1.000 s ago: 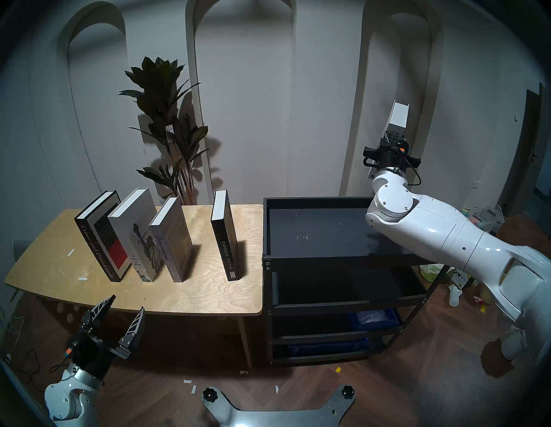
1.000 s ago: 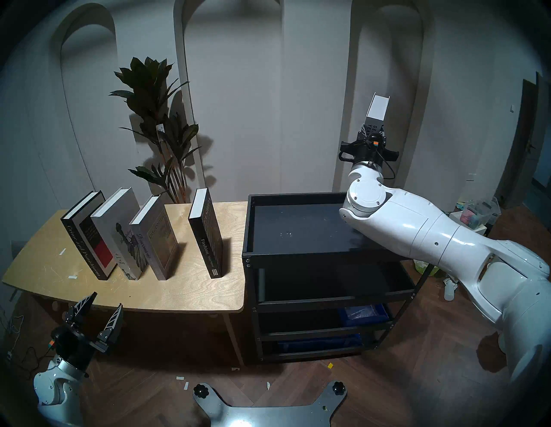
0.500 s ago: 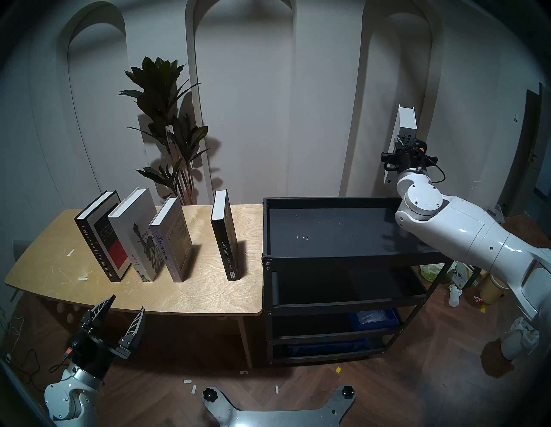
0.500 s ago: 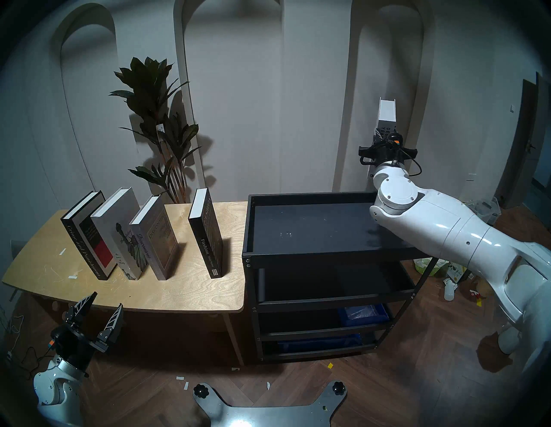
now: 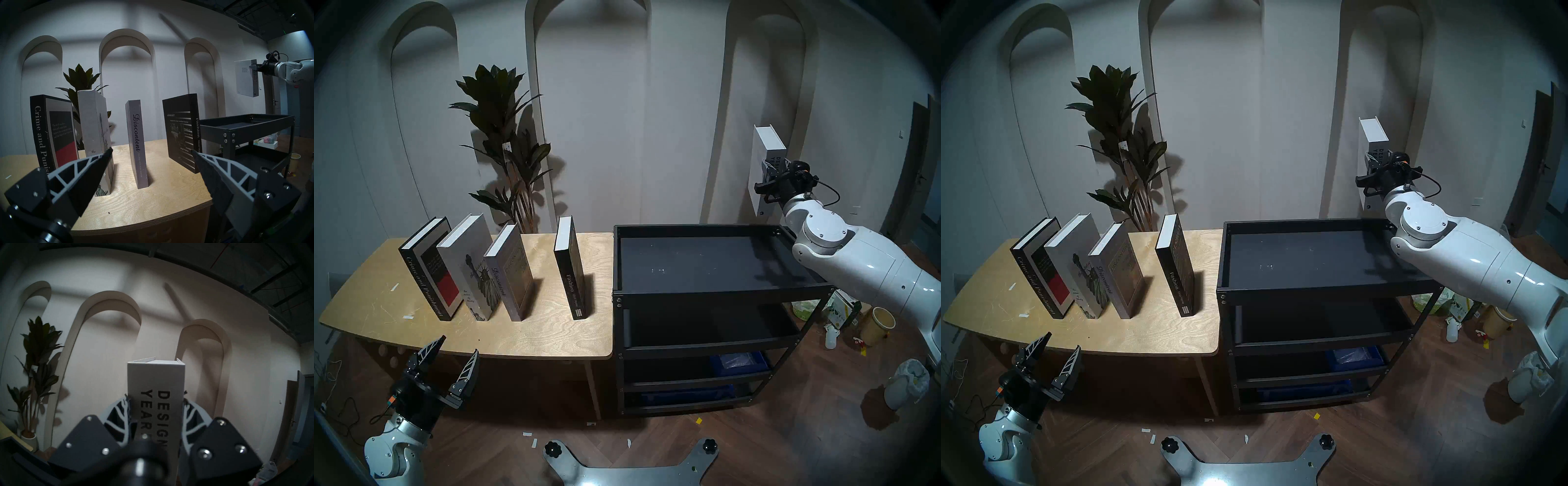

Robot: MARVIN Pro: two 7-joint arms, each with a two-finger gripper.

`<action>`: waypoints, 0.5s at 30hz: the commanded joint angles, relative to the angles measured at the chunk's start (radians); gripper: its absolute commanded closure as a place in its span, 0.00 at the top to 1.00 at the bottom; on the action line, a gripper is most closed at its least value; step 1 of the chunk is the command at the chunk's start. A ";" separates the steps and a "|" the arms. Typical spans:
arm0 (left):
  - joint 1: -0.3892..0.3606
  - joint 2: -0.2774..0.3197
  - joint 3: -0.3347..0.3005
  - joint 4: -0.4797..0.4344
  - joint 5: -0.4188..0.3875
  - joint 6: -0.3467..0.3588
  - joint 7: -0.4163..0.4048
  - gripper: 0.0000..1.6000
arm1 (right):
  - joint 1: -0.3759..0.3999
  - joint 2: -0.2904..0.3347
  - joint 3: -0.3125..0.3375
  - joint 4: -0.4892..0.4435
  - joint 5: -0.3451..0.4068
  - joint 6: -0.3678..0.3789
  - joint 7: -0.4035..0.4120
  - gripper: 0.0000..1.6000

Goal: Move the books from the display table onto the shelf, standing them upright with spines facing out and tallest at one end

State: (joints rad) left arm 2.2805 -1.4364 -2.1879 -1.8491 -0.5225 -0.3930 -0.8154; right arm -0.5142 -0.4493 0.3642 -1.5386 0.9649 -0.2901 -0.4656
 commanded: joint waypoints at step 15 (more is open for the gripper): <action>0.005 -0.002 -0.004 -0.021 0.000 -0.002 -0.002 1.00 | -0.014 0.255 0.054 -0.154 0.061 -0.027 0.281 0.00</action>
State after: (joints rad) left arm 2.2819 -1.4367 -2.1892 -1.8524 -0.5224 -0.3929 -0.8175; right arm -0.5307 -0.2884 0.3782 -1.6651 1.0094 -0.2847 -0.2319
